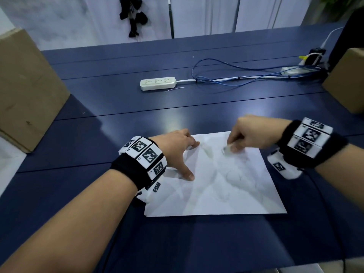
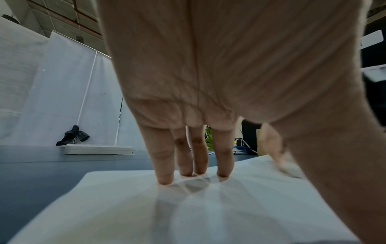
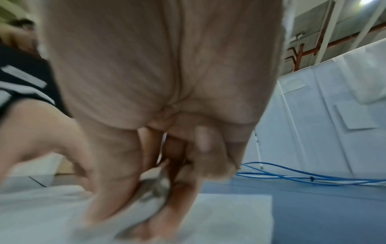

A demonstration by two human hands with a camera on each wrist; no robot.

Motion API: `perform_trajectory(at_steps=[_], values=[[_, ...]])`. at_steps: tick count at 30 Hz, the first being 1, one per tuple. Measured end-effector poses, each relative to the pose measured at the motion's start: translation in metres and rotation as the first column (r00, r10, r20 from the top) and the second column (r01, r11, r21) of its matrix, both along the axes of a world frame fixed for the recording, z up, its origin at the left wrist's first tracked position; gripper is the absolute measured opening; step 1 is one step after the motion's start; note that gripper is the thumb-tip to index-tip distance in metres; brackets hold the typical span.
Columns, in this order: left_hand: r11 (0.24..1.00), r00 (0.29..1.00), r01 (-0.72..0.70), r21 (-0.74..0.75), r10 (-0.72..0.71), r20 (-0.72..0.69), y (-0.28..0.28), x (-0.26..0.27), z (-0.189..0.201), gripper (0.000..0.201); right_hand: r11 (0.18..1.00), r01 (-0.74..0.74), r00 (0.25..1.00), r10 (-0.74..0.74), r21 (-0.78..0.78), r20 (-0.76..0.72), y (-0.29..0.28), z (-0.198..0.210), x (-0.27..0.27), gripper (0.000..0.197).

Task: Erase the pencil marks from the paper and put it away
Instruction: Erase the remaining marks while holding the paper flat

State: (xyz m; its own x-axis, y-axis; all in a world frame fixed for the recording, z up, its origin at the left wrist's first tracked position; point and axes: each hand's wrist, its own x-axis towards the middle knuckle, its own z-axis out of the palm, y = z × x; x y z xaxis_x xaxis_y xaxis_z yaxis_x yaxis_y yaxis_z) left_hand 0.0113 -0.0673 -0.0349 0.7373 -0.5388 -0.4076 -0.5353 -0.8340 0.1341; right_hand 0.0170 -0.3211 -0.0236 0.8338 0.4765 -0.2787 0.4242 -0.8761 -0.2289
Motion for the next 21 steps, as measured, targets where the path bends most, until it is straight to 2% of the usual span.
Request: perform_trajectory(at_steps=[3,5,6,9,10,12,15,17,19,21], values=[[1.0,1.0,-0.002,-0.006,0.002,0.003,0.0,-0.001,0.001,0.103,0.993,0.121,0.984,-0.121,0.008,0.133,-0.002,-0.002,0.021,0.027],[1.0,1.0,-0.003,-0.009,0.003,0.003,0.0,-0.001,0.001,0.104,0.997,0.081,0.987,-0.081,0.008,0.137,-0.005,-0.004,0.016,0.026],[1.0,1.0,-0.006,-0.011,0.006,0.0,0.001,0.0,0.0,0.105,1.0,0.028,0.995,-0.028,0.005,0.092,-0.006,-0.004,0.008,0.025],[1.0,1.0,-0.006,-0.013,0.006,0.001,0.001,0.0,-0.001,0.106,0.995,-0.104,0.981,0.1,-0.01,-0.166,-0.004,0.0,-0.021,0.015],[1.0,1.0,-0.006,-0.01,0.006,0.002,0.001,0.0,-0.001,0.106,0.993,-0.115,0.975,0.111,-0.009,-0.194,-0.003,0.001,-0.024,0.015],[1.0,1.0,-0.003,-0.006,0.003,0.003,0.0,0.0,-0.001,0.106,0.997,-0.076,0.993,0.075,-0.006,-0.09,-0.001,0.002,-0.014,0.012],[1.0,1.0,0.003,-0.002,-0.003,0.008,-0.001,-0.002,0.002,0.105,0.998,0.056,0.991,-0.053,-0.026,0.121,-0.002,0.002,0.015,0.028],[1.0,1.0,0.001,0.0,-0.001,0.005,-0.001,-0.002,0.002,0.105,0.997,0.075,0.986,-0.069,-0.034,0.149,-0.006,0.0,0.021,0.031],[1.0,1.0,-0.005,0.003,0.005,0.001,-0.001,-0.002,0.002,0.105,0.999,-0.009,0.996,0.012,-0.031,0.085,-0.01,-0.001,0.01,0.027],[1.0,1.0,-0.006,-0.002,0.006,-0.001,0.0,-0.001,0.001,0.105,0.996,-0.093,0.993,0.092,-0.009,-0.077,-0.01,0.0,-0.008,0.016]])
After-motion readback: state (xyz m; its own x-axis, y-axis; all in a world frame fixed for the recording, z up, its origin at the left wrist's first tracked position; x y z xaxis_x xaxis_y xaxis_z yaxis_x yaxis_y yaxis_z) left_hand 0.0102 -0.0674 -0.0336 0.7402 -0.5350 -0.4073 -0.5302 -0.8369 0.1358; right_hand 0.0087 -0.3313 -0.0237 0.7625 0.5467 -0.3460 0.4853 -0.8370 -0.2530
